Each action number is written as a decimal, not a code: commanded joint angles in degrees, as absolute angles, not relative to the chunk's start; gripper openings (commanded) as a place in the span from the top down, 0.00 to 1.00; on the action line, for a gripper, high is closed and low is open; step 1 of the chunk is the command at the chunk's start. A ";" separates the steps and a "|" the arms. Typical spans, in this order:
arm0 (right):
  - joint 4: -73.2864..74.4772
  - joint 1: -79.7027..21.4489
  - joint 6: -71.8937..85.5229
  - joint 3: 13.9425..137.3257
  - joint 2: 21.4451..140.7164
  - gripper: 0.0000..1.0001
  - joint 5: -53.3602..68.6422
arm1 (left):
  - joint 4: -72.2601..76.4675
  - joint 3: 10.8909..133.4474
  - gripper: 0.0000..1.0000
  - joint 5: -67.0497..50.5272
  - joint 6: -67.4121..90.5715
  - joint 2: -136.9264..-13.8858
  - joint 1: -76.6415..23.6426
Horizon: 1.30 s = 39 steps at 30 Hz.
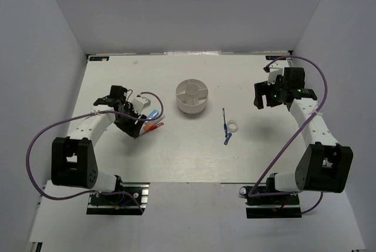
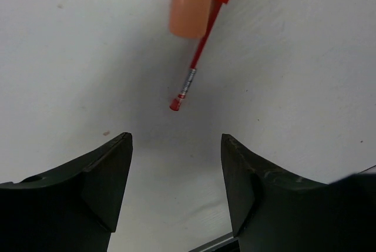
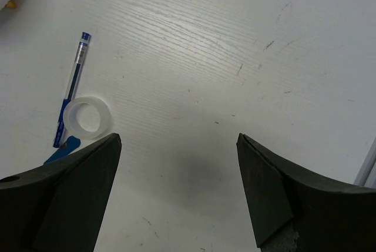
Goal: Sort the stationery into containers
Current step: Pick up the pen from the center of the board.
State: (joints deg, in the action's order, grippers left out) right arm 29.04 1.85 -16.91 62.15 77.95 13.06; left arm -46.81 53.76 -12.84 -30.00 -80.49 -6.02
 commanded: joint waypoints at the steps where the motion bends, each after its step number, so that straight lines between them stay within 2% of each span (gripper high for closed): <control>1: 29.62 1.93 -17.23 61.35 76.29 0.15 15.73 | -46.06 52.73 0.29 -11.86 -34.54 -82.17 -6.94; 6: 29.79 2.02 -17.05 60.64 75.67 0.16 17.66 | -44.12 54.23 0.39 -13.80 -31.38 -85.95 -9.13; 15: 30.23 1.93 -17.84 61.34 75.32 0.16 21.18 | -38.76 52.83 0.45 -12.40 -28.83 -91.14 -13.97; 28: 25.93 1.76 -13.89 60.73 71.10 0.19 34.18 | -34.37 49.31 0.73 -1.32 -27.51 -93.43 -17.75; 29: 25.75 1.76 -12.67 60.82 71.45 0.19 36.45 | -34.54 49.13 0.79 -1.32 -27.60 -93.43 -17.75; 30: 25.75 1.76 -12.05 61.34 71.72 0.20 37.52 | -34.80 49.04 0.83 -1.84 -27.60 -93.25 -17.75; 32: 26.45 1.84 -10.47 62.31 73.12 0.21 39.63 | -35.68 48.69 0.99 -2.98 -28.12 -92.12 -17.75; 36: 25.84 1.84 -4.16 63.55 72.87 0.28 42.88 | -38.14 48.34 1.00 -10.27 -31.19 -84.57 -17.75; 39: 21.46 1.58 -0.79 61.62 69.08 0.28 46.48 | -41.74 50.97 1.00 -16.51 -31.64 -76.40 -17.75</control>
